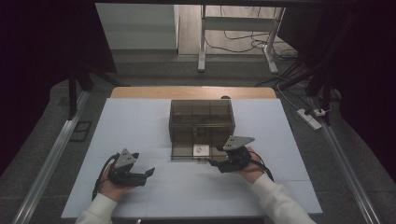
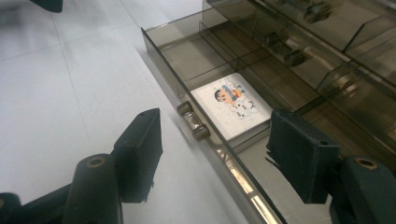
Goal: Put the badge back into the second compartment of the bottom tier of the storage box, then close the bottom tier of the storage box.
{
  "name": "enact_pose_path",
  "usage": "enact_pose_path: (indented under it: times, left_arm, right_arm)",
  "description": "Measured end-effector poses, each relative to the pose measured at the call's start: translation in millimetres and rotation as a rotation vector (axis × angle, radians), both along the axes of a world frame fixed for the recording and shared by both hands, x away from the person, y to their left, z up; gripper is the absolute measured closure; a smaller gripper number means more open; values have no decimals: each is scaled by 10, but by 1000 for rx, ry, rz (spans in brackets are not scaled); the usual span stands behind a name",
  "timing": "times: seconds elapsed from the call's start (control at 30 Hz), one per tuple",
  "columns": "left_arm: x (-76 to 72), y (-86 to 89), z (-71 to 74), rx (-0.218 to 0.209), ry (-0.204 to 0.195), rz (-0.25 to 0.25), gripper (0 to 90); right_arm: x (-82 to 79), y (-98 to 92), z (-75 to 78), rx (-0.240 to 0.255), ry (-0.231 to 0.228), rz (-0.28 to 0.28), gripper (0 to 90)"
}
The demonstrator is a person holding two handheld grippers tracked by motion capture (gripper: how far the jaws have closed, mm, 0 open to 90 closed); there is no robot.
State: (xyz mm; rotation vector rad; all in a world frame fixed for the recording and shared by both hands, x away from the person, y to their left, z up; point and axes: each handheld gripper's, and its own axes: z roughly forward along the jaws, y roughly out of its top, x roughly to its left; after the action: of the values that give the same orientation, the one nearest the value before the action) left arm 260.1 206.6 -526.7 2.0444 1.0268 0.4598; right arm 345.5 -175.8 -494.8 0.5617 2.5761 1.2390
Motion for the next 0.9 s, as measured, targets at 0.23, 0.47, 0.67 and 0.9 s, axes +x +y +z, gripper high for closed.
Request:
enact_pose_path:
  times: [0.23,0.47,0.67,0.9]
  left_arm:
    - [2,0,-3,3,2,-1,138]
    - [1,-2,-2,5,2,-2,138]
    - [3,-6,-3,5,1,-3,139]
    - [-2,-4,1,2,1,-1,139]
  right_arm:
    - [-4,28,-20,-17,15,-9,377]
    - [-9,29,-39,-52,-14,-43,721]
    - [-20,30,-43,-75,-18,-36,896]
    - [-45,87,-91,-96,-19,-29,896]
